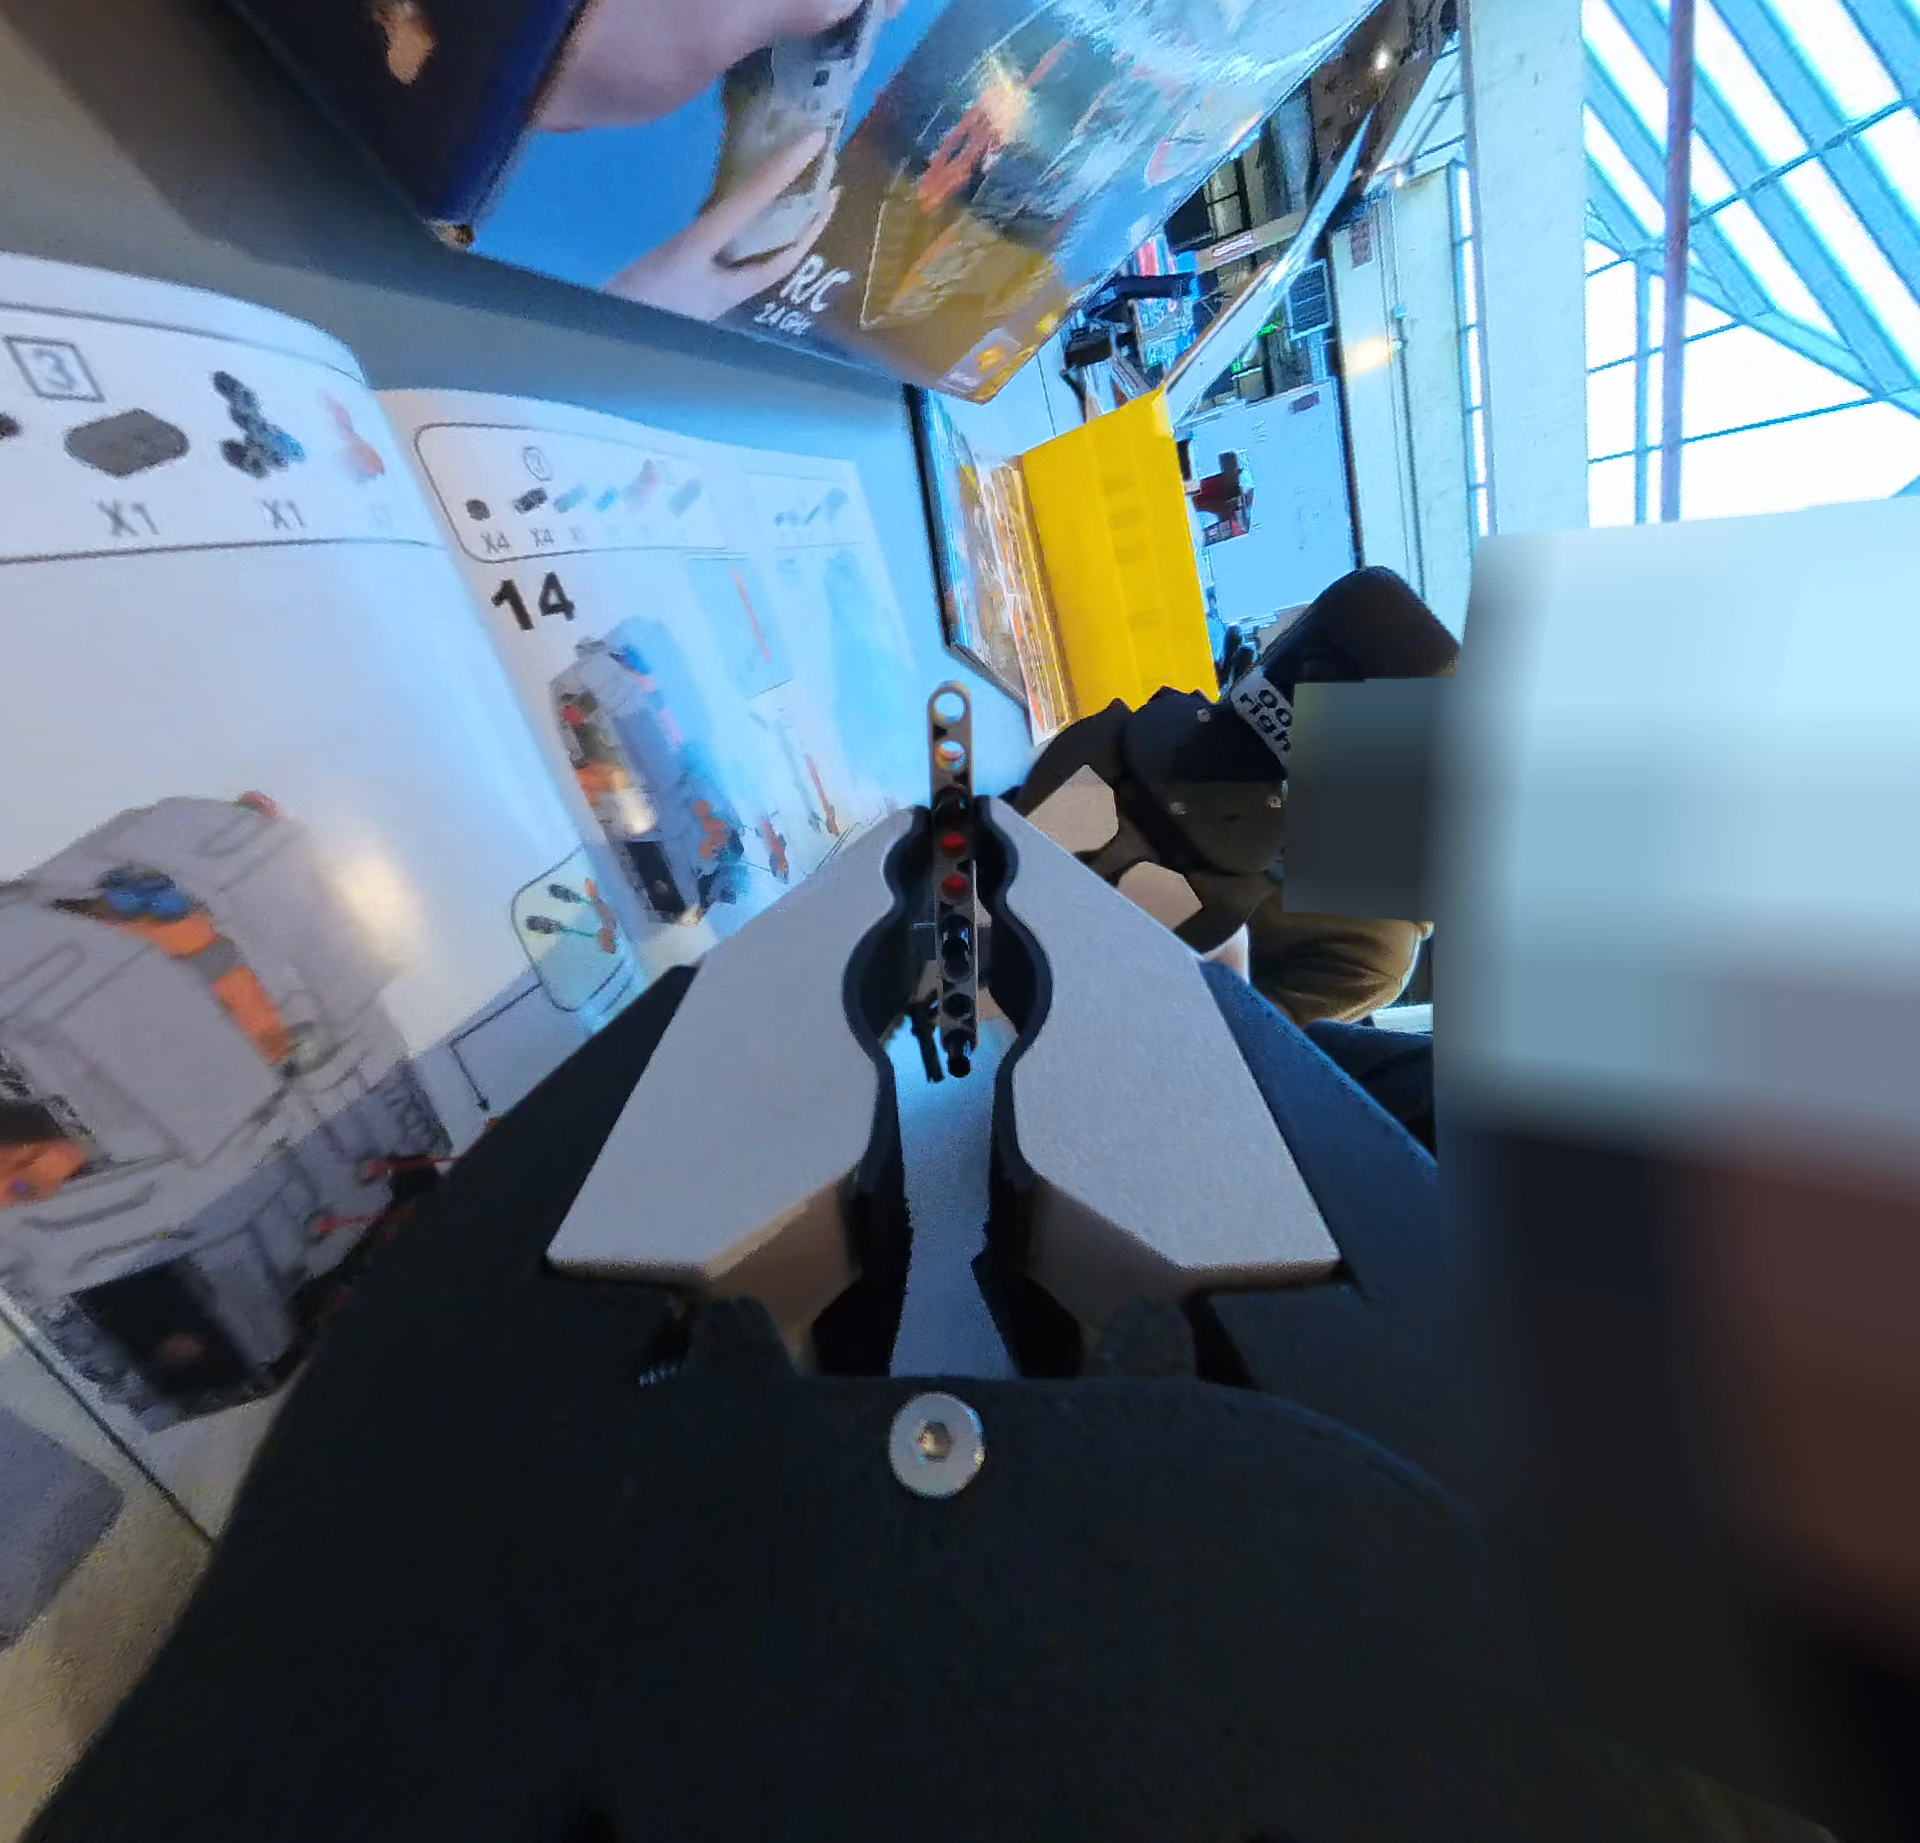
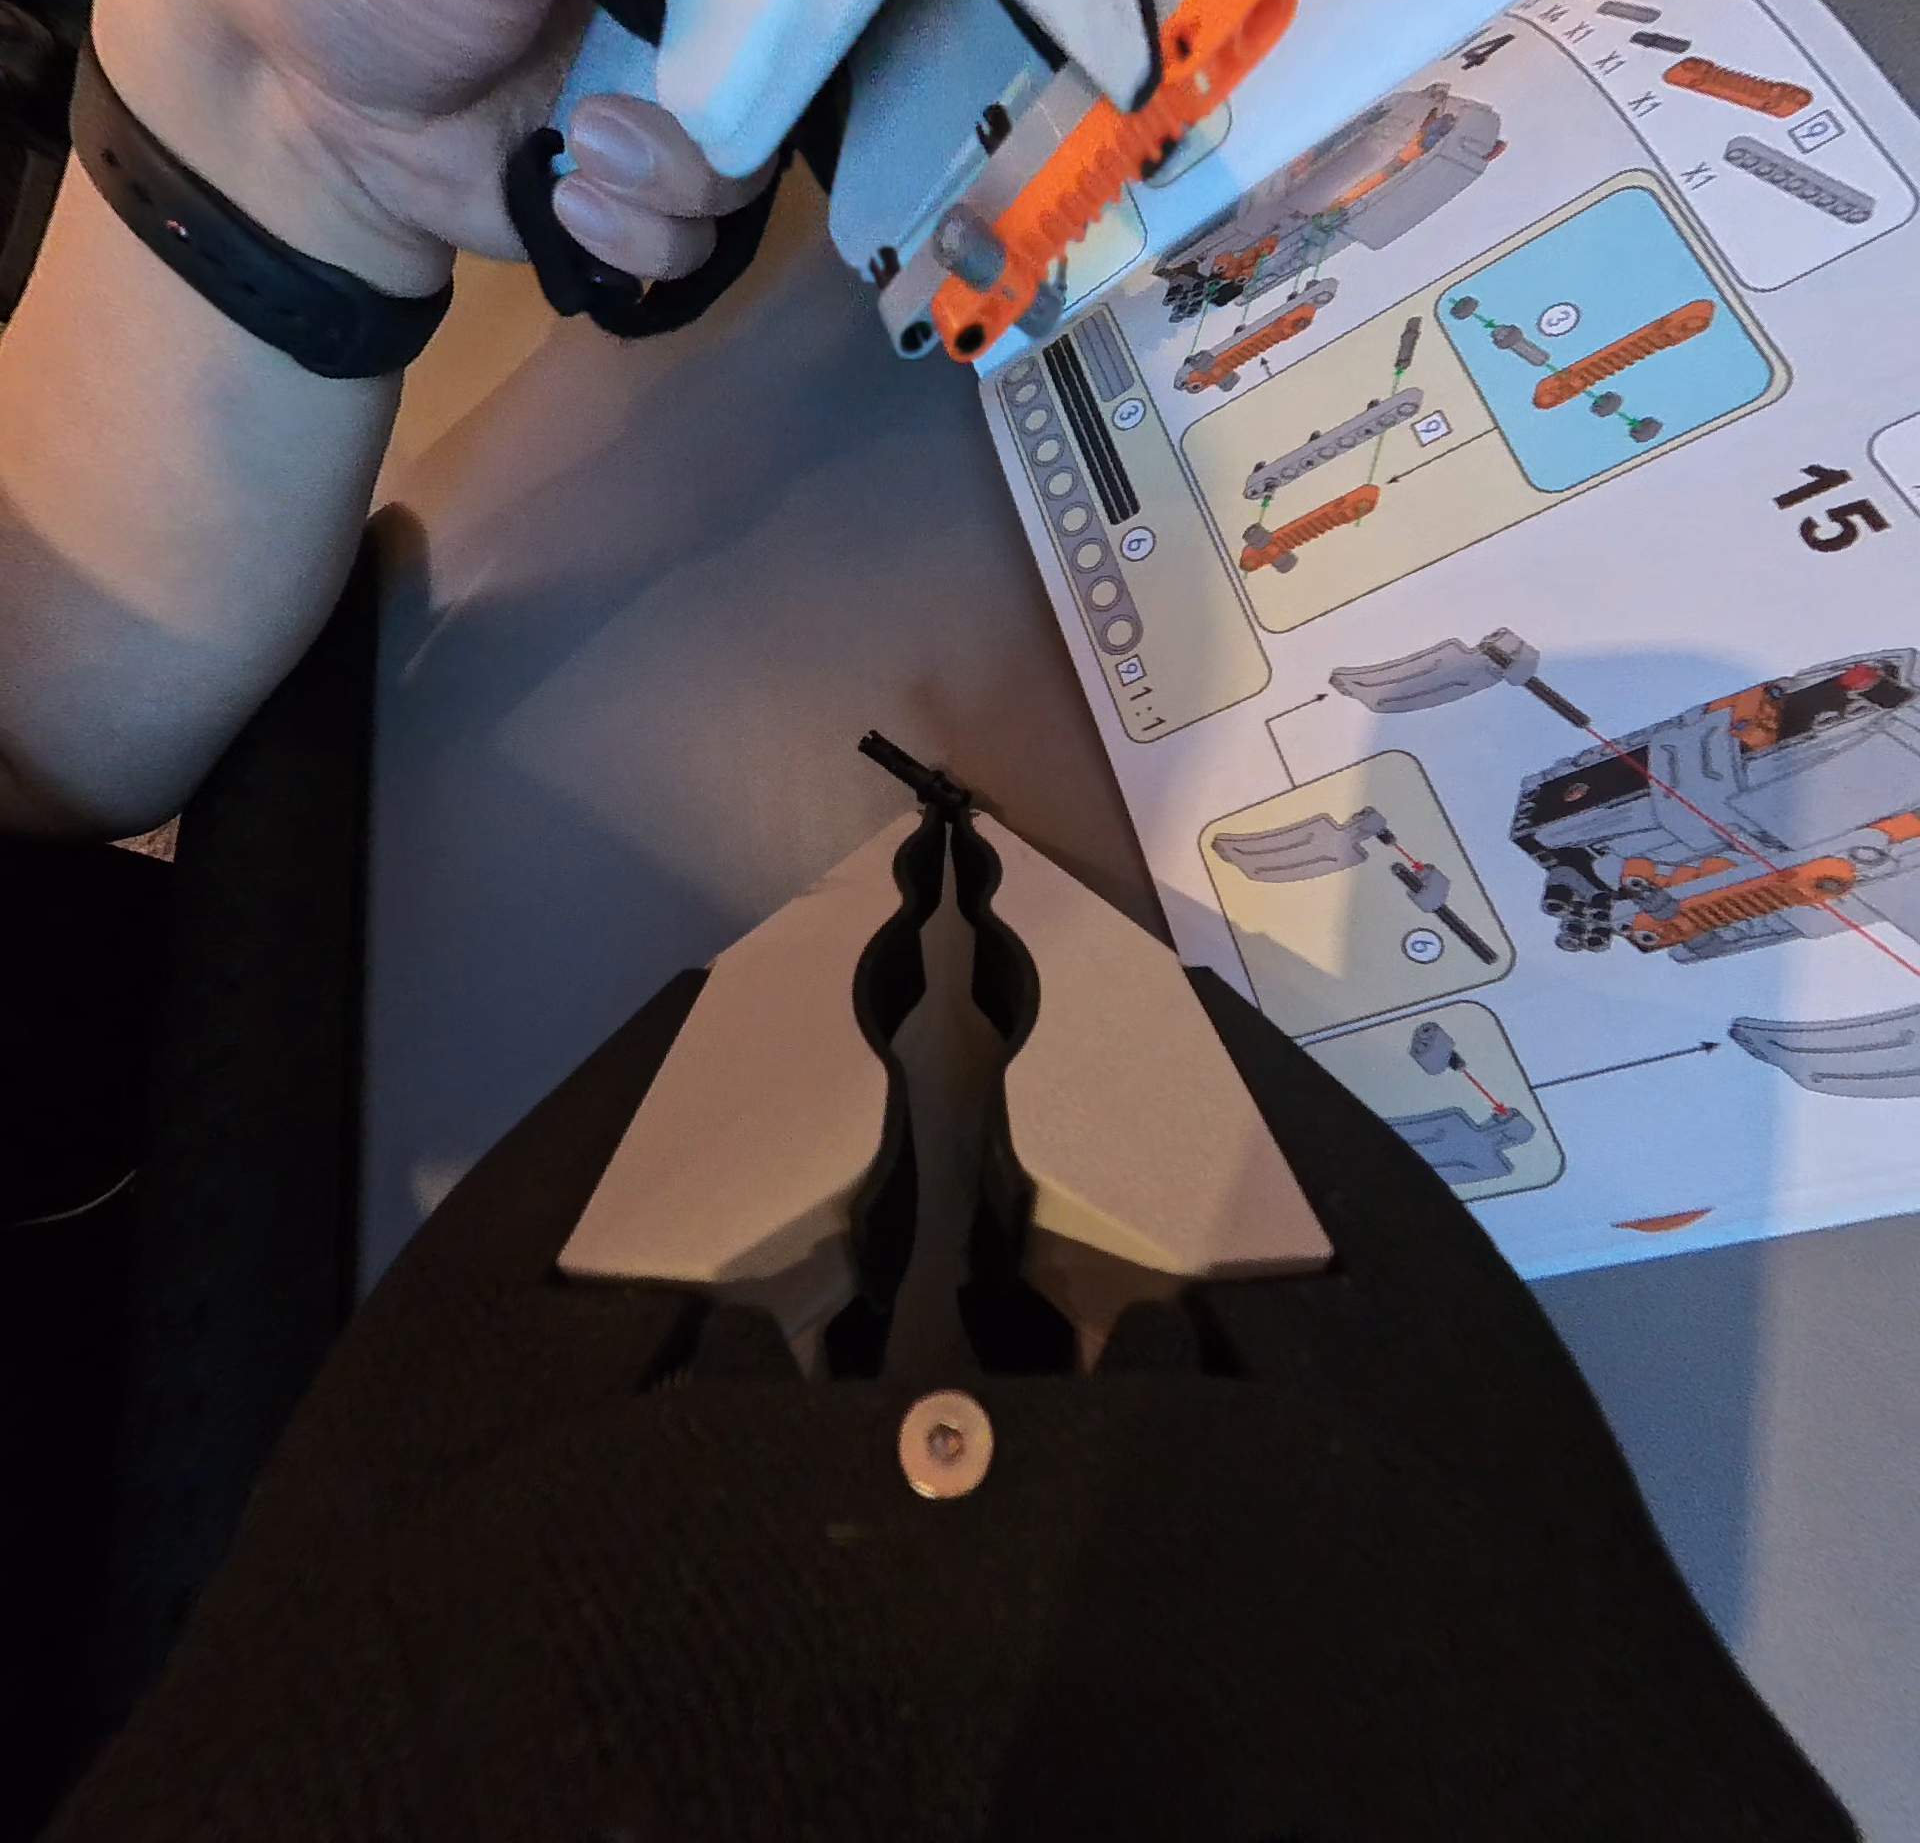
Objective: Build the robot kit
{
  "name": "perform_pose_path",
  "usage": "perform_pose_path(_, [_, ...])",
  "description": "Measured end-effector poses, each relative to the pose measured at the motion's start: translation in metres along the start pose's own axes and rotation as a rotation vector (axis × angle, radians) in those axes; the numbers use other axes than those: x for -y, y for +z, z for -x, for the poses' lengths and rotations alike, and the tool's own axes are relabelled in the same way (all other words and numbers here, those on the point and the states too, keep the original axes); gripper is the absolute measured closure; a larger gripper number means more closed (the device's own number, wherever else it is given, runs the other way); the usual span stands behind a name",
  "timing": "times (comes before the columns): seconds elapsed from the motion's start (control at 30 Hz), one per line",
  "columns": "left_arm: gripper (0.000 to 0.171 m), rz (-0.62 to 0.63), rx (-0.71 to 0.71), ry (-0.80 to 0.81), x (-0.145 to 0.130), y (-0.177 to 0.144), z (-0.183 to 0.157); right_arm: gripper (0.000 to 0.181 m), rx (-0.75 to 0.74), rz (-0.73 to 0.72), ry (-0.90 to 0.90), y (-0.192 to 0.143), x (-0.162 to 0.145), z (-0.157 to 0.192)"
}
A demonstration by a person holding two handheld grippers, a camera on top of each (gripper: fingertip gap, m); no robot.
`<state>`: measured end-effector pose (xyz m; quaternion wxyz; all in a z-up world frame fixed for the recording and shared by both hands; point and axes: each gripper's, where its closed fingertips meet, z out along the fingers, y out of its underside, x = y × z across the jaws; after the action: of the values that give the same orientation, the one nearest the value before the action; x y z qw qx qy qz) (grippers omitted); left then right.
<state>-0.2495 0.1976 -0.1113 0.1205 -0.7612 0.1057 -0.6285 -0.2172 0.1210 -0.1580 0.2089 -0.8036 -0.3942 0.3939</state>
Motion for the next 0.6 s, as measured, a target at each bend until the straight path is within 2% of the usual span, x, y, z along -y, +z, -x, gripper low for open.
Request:
perform_pose_path(0.13, [0.168,0.013,-0.035,-0.031,-0.002,0.002,-0.001,0.181,0.005,0.001,-0.003,-0.001,-0.001,-0.002])
perform_pose_path(0.33, [0.168,0.132,-0.005,-0.055,-0.023,0.009,0.001,0.181,0.001,-0.002,-0.005,-0.005,-0.002,-0.007])
perform_pose_path(0.47, [0.168,0.219,0.068,-0.039,-0.039,0.014,0.007,0.181,-0.004,-0.01,-0.008,-0.007,-0.001,-0.011])
perform_pose_path(0.6, [0.168,0.27,0.054,-0.065,-0.048,0.019,0.006,0.181,-0.002,-0.008,-0.015,-0.005,-0.001,-0.011])
